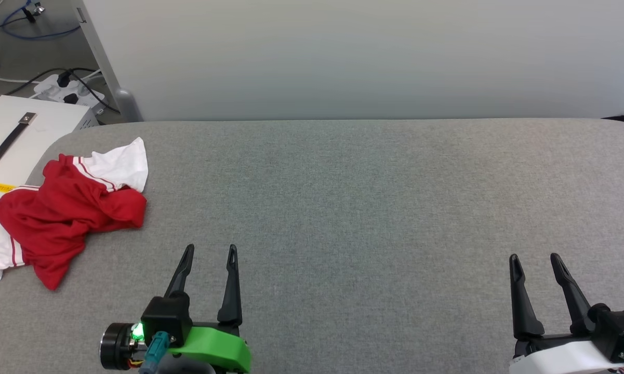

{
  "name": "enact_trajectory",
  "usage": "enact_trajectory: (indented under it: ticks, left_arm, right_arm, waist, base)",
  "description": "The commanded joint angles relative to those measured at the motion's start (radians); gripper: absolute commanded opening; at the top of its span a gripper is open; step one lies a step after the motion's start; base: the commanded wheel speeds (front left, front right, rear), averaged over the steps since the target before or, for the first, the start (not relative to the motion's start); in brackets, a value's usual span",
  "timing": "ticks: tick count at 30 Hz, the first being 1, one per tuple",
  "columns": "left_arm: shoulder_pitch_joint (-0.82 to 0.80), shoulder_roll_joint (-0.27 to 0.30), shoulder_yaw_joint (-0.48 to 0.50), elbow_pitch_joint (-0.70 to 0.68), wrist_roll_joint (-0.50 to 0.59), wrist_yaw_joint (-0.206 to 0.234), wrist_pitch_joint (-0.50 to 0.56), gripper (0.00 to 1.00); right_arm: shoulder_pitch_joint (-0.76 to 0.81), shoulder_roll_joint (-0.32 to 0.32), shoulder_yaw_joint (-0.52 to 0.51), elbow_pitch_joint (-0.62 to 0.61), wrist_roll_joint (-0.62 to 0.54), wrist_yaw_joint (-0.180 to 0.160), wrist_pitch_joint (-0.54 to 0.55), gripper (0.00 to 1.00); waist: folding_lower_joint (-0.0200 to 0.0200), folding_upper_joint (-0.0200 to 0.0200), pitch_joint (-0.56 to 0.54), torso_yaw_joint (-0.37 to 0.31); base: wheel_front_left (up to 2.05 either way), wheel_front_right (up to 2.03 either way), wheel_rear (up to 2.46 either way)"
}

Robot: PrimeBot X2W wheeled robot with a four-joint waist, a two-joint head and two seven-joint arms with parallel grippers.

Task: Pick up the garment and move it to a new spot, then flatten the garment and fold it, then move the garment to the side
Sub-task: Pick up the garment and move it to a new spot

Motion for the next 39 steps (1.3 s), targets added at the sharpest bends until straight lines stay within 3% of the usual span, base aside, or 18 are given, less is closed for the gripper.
enact_trajectory:
  ticks: [1,20,28,39]
  left_arm:
    - [0.011,-0.003,0.002,0.003,-0.008,-0.003,-0.006,1.0]
    - [-0.002,-0.003,0.017,0.018,0.004,0.01,-0.006,1.0]
    - [-0.018,-0.003,0.04,0.017,-0.01,0.02,-0.006,1.0]
    - [-0.037,-0.003,0.076,0.017,-0.037,0.034,-0.006,1.0]
  right_arm:
    - [0.011,-0.001,0.002,0.004,0.004,-0.001,-0.009,1.0]
    - [0.009,-0.001,0.006,0.001,0.002,-0.001,-0.009,1.0]
    - [-0.001,-0.001,0.012,-0.005,-0.007,-0.001,-0.009,1.0]
    - [-0.02,-0.001,0.031,-0.012,-0.032,-0.001,-0.009,1.0]
  waist:
    - [0.0,0.0,0.0,0.0]
    - [0.0,0.0,0.016,0.042]
    - [0.0,0.0,0.045,0.123]
    - [0.0,0.0,0.081,0.285]
  base:
    - [0.0,0.0,0.0]
    - [0.0,0.0,0.0]
    - [0.0,0.0,0.0]
    - [0.0,0.0,0.0]
